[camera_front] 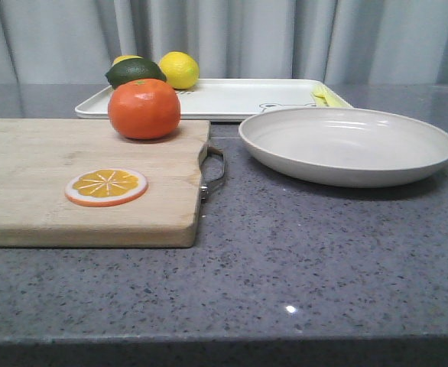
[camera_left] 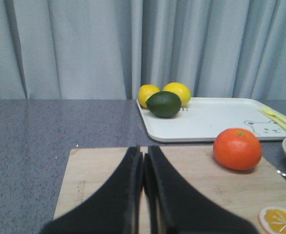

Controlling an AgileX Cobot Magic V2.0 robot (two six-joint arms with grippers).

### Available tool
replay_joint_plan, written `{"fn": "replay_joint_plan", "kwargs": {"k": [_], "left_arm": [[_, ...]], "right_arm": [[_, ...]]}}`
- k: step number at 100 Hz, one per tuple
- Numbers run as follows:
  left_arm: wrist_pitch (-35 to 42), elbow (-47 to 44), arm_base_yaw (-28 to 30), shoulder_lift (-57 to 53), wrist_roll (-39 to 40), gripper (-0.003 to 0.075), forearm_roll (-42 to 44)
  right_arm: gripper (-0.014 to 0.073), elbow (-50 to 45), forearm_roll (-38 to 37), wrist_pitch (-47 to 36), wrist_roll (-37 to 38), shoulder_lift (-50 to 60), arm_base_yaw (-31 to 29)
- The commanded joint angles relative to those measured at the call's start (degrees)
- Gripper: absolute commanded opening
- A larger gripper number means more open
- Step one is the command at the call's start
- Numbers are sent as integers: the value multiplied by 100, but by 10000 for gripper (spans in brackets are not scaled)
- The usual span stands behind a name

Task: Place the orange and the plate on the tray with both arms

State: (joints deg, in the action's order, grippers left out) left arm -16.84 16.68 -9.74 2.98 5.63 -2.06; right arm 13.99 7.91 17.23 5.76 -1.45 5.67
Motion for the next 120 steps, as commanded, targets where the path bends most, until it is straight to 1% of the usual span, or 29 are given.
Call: {"fn": "replay_joint_plan", "kwargs": {"k": [1, 10, 22, 32, 42, 53, 62, 80, 90, 94, 97, 101, 104, 108, 109, 111, 116, 120], "left_arm": [[-116, 825, -159, 544, 40, -20, -145], [-700, 1561, -307, 1156, -57, -20, -387], [-1359, 2413, -574, 1996, -326, -20, -471], [-1736, 2972, -766, 2616, -339, -20, -480], [-1992, 3413, -938, 3131, -339, -20, -493], [-2078, 3641, -1090, 3563, -370, -20, -493], [-2054, 3707, -1101, 3786, -426, -20, -493], [-2082, 3707, -1101, 3969, -440, -20, -493], [-2082, 3707, -1101, 3991, -462, -6, -493], [-2105, 3707, -1101, 4000, -475, 24, -493], [-2118, 3707, -1101, 4000, -563, 55, -493], [-2118, 3707, -1101, 4000, -678, 115, -493], [-2120, 3707, -1101, 4000, -738, 166, -493], [-2130, 3707, -1101, 4000, -774, 256, -493], [-2130, 3707, -1101, 4000, -774, 290, -493], [-2130, 3707, -1101, 4000, -774, 325, -493], [-2130, 3707, -1101, 4000, -774, 468, -493], [-2088, 3707, -1101, 4000, -774, 547, -493]], "right_arm": [[-102, 741, 215, 403, 1, -439, 6], [-102, 1380, 215, 965, 1, -842, 6], [-102, 2214, 215, 1685, -142, -1480, 6], [-102, 2684, 215, 2047, -354, -1930, 6], [-102, 3016, 215, 2189, -400, -2274, 6], [-102, 3104, 232, 2235, -400, -2529, 6], [-102, 3104, 274, 2334, -400, -2634, 6], [-101, 3096, 284, 2414, -400, -2694, 6], [-80, 3096, 284, 2426, -400, -2694, 6], [-50, 3096, 284, 2426, -400, -2694, 6], [-8, 3096, 284, 2426, -400, -2694, 6], [45, 3096, 284, 2426, -400, -2694, 6], [107, 3096, 284, 2417, -400, -2694, 6], [174, 3096, 284, 2405, -400, -2694, 6], [203, 3096, 284, 2404, -400, -2694, 6], [247, 3096, 284, 2399, -400, -2694, 6], [344, 3096, 284, 2386, -400, -2694, 6], [409, 3096, 284, 2370, -400, -2694, 6]]}}
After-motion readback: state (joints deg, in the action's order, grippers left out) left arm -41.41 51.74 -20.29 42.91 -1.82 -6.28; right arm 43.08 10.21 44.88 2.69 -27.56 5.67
